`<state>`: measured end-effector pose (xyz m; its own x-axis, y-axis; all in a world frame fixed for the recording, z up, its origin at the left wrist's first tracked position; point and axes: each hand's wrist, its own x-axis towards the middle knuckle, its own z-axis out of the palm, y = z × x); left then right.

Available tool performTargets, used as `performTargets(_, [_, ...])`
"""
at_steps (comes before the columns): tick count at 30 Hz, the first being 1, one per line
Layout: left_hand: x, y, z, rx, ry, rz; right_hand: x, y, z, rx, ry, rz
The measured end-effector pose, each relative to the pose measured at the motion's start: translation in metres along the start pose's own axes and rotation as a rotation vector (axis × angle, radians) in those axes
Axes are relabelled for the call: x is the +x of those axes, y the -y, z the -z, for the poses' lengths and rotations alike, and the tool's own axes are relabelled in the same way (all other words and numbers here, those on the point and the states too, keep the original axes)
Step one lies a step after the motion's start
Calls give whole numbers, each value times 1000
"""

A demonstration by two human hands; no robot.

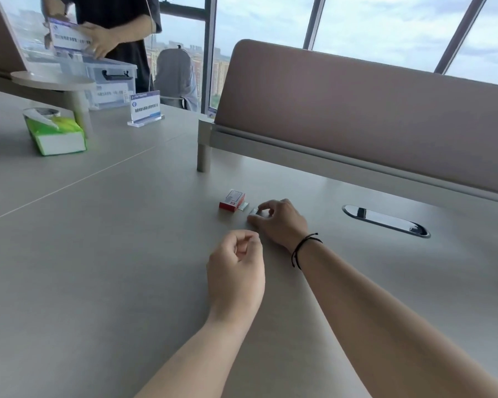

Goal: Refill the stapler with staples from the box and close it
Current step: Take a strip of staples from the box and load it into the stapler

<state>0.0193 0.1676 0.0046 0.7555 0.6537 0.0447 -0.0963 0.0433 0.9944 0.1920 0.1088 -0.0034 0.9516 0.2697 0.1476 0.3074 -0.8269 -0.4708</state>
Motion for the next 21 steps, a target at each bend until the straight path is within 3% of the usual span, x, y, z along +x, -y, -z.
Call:
performTargets(10, [2,2,-1,-5,-22,-19,-1,-5,-1,72,-26,9])
performTargets(17, [0,-4,3,-16,-3,0,-42,-9,25,350,-13,-21])
performTargets(21, [-4,-7,5,12,90,9,-87,-14,54,494,41,-60])
